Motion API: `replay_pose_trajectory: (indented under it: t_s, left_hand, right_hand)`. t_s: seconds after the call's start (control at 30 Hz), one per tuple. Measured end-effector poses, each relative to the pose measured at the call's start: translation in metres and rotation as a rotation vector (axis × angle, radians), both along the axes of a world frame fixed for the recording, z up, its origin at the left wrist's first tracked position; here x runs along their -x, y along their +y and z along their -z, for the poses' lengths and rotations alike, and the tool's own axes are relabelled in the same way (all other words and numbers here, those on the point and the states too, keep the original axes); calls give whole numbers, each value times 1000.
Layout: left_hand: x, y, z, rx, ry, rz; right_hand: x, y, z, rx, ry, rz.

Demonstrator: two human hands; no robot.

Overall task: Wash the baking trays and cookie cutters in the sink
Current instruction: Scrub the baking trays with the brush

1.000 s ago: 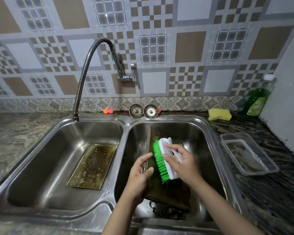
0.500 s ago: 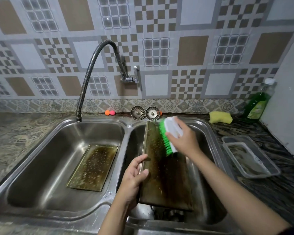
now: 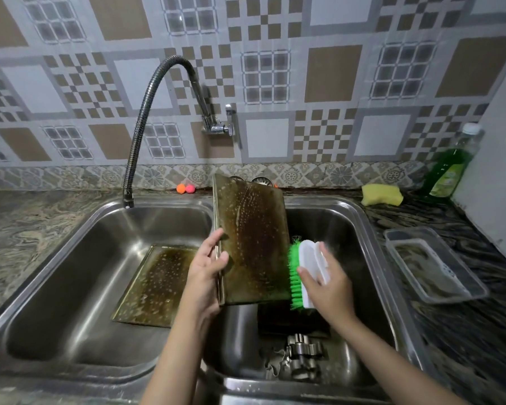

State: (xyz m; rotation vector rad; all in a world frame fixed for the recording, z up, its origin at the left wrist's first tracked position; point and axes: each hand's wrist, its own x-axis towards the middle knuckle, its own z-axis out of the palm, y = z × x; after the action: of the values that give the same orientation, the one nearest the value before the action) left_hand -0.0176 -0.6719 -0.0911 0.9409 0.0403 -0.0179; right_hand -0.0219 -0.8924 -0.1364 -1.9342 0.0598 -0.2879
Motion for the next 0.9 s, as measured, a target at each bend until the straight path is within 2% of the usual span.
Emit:
replay_pose_trajectory:
  t_s: [0.2, 0.27, 0.33, 0.43, 0.57, 0.73, 0.8, 0.9]
  left_hand:
    - [0, -32, 5, -70, 38, 85]
    - [5, -36, 7, -103, 37, 114]
    - [10, -40, 9, -151, 19, 138]
    - [6, -45, 10, -81, 35, 112]
    - [-3, -37, 6, 91, 97, 15]
    - [8, -14, 4, 48, 134, -86]
    - [12, -5, 3, 38, 146, -101]
    - [15, 5, 3, 40, 131, -50]
  right_hand:
    - [-3, 33, -42, 31, -126, -225]
    - [-38, 25, -58, 78, -117, -152]
    - [-70, 15, -76, 85, -22, -59]
    - [-74, 28, -87, 147, 15, -65]
    - [-16, 62, -71, 203, -19, -242]
    - [41, 59, -35, 18, 27, -354]
    - [42, 45, -23, 4, 70, -339]
    - [3, 21, -7, 10, 96, -203]
